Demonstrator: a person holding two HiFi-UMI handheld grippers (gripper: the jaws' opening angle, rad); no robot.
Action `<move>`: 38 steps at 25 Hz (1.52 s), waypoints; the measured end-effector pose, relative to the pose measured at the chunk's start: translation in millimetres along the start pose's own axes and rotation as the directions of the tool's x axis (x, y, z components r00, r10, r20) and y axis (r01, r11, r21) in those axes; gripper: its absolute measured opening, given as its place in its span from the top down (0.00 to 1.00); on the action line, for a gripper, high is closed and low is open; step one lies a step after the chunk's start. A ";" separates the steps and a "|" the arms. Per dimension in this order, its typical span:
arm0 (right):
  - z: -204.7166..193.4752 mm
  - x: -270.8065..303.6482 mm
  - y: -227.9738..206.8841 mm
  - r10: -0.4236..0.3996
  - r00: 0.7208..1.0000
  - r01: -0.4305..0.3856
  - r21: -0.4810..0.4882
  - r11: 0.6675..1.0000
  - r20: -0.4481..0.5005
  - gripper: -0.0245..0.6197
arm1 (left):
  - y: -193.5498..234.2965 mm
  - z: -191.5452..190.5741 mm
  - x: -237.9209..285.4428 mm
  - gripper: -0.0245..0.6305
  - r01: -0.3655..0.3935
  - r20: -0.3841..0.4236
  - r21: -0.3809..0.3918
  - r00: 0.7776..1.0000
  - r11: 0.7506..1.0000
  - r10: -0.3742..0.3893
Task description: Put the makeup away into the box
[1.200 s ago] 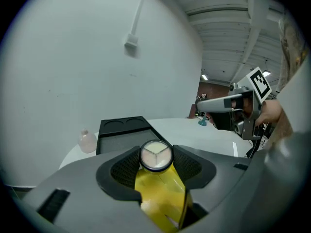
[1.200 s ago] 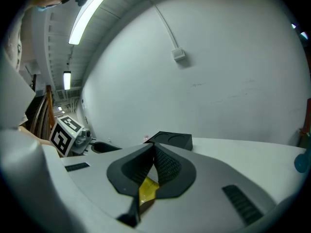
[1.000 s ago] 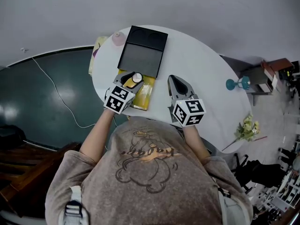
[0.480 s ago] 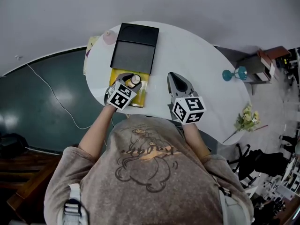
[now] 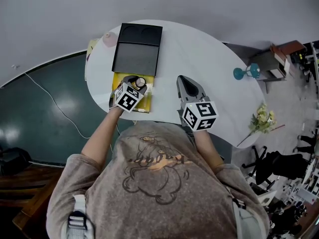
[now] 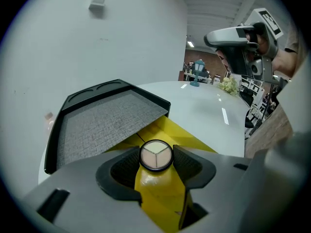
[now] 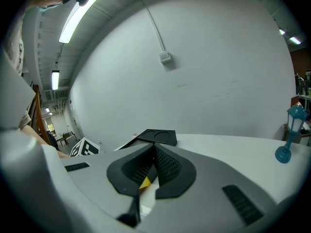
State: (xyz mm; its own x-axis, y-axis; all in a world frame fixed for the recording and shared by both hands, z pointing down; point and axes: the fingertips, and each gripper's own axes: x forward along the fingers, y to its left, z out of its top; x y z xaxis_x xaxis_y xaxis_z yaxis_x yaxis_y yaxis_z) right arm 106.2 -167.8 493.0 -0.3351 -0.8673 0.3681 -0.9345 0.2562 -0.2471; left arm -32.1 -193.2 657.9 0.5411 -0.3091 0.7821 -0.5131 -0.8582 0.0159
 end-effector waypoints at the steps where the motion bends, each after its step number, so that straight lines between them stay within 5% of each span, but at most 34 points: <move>1: -0.1 -1.1 -0.9 -0.003 1.000 0.003 0.001 1.000 0.000 0.96 | 0.0 -0.5 1.6 0.61 -0.001 -0.004 0.001 1.000 1.000 0.001; 26: -2.3 2.5 -5.8 -0.004 1.000 0.004 0.008 1.000 -0.007 0.96 | -1.9 0.6 11.4 0.60 0.008 -0.047 0.004 0.999 1.000 -0.008; 38: 4.2 24.7 4.5 0.045 0.999 -0.045 -0.007 0.999 -0.003 0.96 | 5.8 31.0 -30.6 0.60 0.029 0.076 -0.106 0.997 0.994 -0.021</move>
State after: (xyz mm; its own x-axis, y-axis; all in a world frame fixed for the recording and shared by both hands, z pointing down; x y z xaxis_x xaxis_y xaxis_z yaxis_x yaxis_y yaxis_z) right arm 94.2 -189.8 497.2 -0.3768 -0.8538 0.3592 -0.9195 0.2978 -0.2567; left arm -31.0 -201.5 614.7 0.6007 -0.3215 0.7320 -0.5654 -0.8181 0.1046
